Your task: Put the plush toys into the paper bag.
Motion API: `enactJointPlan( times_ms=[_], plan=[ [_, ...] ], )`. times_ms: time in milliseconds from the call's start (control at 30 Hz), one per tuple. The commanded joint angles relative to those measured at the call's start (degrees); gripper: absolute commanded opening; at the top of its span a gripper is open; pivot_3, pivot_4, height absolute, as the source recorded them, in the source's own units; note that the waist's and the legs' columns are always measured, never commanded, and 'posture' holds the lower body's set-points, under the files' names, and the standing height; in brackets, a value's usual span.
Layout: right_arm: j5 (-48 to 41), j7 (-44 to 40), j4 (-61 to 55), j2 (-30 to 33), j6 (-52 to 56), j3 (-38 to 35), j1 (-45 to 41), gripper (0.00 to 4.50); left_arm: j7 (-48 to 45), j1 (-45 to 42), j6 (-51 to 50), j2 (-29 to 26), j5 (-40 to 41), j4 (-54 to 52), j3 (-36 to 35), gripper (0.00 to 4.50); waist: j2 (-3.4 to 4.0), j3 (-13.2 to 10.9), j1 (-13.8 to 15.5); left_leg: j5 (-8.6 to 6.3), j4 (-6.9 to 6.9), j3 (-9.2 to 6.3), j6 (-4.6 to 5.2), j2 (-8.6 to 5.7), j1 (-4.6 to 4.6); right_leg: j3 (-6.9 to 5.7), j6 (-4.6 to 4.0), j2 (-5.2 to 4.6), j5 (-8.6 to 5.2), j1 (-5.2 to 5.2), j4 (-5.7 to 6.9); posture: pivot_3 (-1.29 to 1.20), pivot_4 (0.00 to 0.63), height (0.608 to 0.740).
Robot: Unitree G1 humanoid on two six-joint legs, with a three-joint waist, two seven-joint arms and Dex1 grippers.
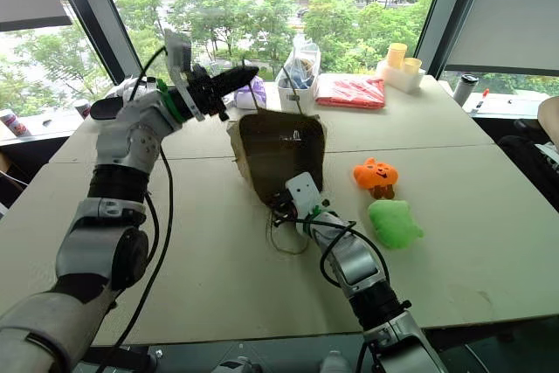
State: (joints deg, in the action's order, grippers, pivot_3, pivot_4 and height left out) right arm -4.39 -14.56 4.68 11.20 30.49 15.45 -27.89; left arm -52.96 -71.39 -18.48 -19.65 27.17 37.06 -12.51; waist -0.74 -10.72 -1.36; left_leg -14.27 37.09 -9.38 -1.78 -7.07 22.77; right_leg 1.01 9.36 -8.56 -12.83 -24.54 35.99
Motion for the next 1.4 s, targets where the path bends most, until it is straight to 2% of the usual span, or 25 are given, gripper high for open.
enactJointPlan(
  times_ms=[33,233,433,500,600,700,833,1067,1300,1400],
  plan=[
    [1.9,-1.0,-0.6,0.6,1.2,0.8,2.3,0.00,0.6,-1.7,0.5,-0.7,2.1,-0.8,-2.3,0.04,0.02,0.0,0.0,0.00,0.00,0.01,-0.01,0.00,-0.02,0.00,0.00,-0.01,0.00,0.02,0.00,0.00,0.150,0.740],
    [0.9,-1.1,-10.4,1.4,5.1,-3.4,3.3,0.00,-4.4,8.1,-2.5,0.2,1.8,-9.6,2.8,0.04,0.03,0.0,-0.2,0.00,-0.02,0.03,-0.01,0.00,-0.07,0.03,0.00,0.00,0.00,0.05,0.04,0.00,0.150,0.740],
    [-2.7,-1.3,-26.2,4.6,16.3,-11.5,3.2,0.00,-3.2,15.5,-4.7,2.1,2.5,-17.9,4.8,0.04,0.02,0.0,0.5,-0.01,0.05,0.01,0.01,-0.01,0.07,0.05,0.00,-0.02,0.00,-0.03,0.03,0.00,0.150,0.740],
    [-4.8,-2.4,-32.4,7.9,22.2,-17.0,3.3,0.00,-2.6,17.1,-5.0,2.7,2.6,-19.6,4.9,0.04,0.02,0.0,0.6,-0.05,0.05,0.01,0.08,-0.01,0.07,0.05,0.00,-0.02,0.00,-0.03,0.03,0.00,0.150,0.740],
    [-7.5,-5.0,-40.8,14.5,30.4,-23.7,6.0,0.81,-2.0,18.4,-6.3,2.9,3.3,-21.8,4.7,0.00,0.03,0.0,0.9,-0.14,0.04,0.02,0.24,-0.01,0.07,0.05,-0.01,-0.04,0.00,-0.01,-0.02,0.00,0.150,0.740],
    [-8.4,-5.5,-45.8,19.1,36.0,-27.9,7.9,2.37,-1.9,19.2,-6.8,2.6,3.7,-23.0,4.8,0.00,0.02,0.0,0.7,-0.16,0.02,0.02,0.27,-0.02,0.07,0.04,-0.01,-0.04,0.00,0.02,-0.06,0.00,0.150,0.740],
    [-8.9,-5.7,-48.9,22.0,40.8,-30.8,12.5,4.44,-2.0,19.8,-7.1,2.6,4.0,-23.9,5.1,0.00,0.02,0.0,0.6,-0.17,0.01,0.12,0.29,0.03,0.04,0.04,-0.01,-0.02,-0.01,0.01,-0.06,0.00,0.150,0.740],
    [-7.7,-5.2,-47.8,22.1,38.4,-27.4,23.7,4.44,-1.8,19.7,-7.0,2.7,4.1,-24.2,5.5,0.00,0.02,0.0,0.8,-0.17,0.06,0.17,0.30,0.01,0.01,0.06,-0.01,-0.06,-0.01,0.07,-0.07,0.00,0.150,0.740],
    [0.6,-1.6,-39.8,26.5,25.6,-21.6,28.0,4.44,-1.5,19.4,-6.5,2.6,3.8,-24.2,5.5,0.00,0.00,0.0,0.8,-0.17,0.05,0.22,0.30,0.02,-0.06,0.05,-0.01,-0.05,-0.01,0.14,-0.07,0.00,0.150,0.740],
    [2.1,-1.0,-38.1,27.0,22.1,-21.9,28.1,3.63,-1.4,19.5,-6.2,2.5,3.7,-24.2,5.6,0.00,0.00,0.0,0.8,-0.17,0.06,0.23,0.30,0.01,-0.06,0.07,-0.01,-0.06,-0.01,0.15,-0.09,0.00,0.150,0.740]
  ],
)
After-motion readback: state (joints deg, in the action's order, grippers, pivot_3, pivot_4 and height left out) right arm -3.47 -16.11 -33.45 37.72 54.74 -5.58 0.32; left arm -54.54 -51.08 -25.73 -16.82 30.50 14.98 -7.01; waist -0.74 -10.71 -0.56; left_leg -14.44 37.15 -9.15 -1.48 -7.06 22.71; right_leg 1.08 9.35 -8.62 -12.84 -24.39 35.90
